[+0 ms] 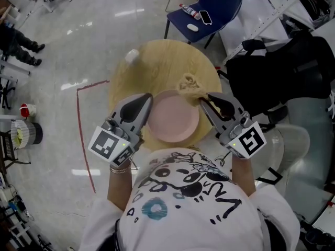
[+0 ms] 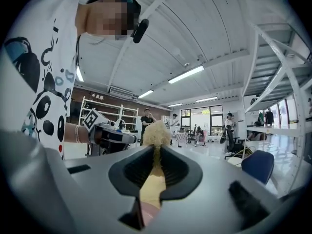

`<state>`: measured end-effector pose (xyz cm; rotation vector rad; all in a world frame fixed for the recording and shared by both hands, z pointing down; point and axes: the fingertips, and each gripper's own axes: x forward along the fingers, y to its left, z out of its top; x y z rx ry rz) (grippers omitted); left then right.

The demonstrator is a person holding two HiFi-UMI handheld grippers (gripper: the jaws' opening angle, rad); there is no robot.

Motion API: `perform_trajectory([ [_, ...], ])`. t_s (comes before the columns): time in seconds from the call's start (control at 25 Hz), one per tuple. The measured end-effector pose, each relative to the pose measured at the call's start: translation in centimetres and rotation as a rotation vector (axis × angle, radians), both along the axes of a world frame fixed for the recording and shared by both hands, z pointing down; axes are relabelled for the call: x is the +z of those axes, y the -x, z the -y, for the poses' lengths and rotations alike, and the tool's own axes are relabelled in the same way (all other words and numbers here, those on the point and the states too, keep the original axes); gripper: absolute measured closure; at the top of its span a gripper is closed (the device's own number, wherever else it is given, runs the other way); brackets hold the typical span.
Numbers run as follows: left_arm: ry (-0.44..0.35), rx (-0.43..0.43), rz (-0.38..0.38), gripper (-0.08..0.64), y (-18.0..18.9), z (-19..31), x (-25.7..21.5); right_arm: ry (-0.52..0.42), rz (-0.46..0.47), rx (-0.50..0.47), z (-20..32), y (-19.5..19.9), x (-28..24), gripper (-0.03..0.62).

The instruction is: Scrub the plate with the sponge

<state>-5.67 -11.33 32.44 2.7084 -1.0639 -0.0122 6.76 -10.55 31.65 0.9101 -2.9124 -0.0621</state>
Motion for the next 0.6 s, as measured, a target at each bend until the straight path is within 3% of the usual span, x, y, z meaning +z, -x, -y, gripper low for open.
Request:
perform_trajectory([
  [0.6, 0.006, 0.019, -0.001, 0.545, -0.64, -0.45, 0.25, -0.015, -0.001, 0.018, 0.27, -0.62, -0.10, 0.540],
])
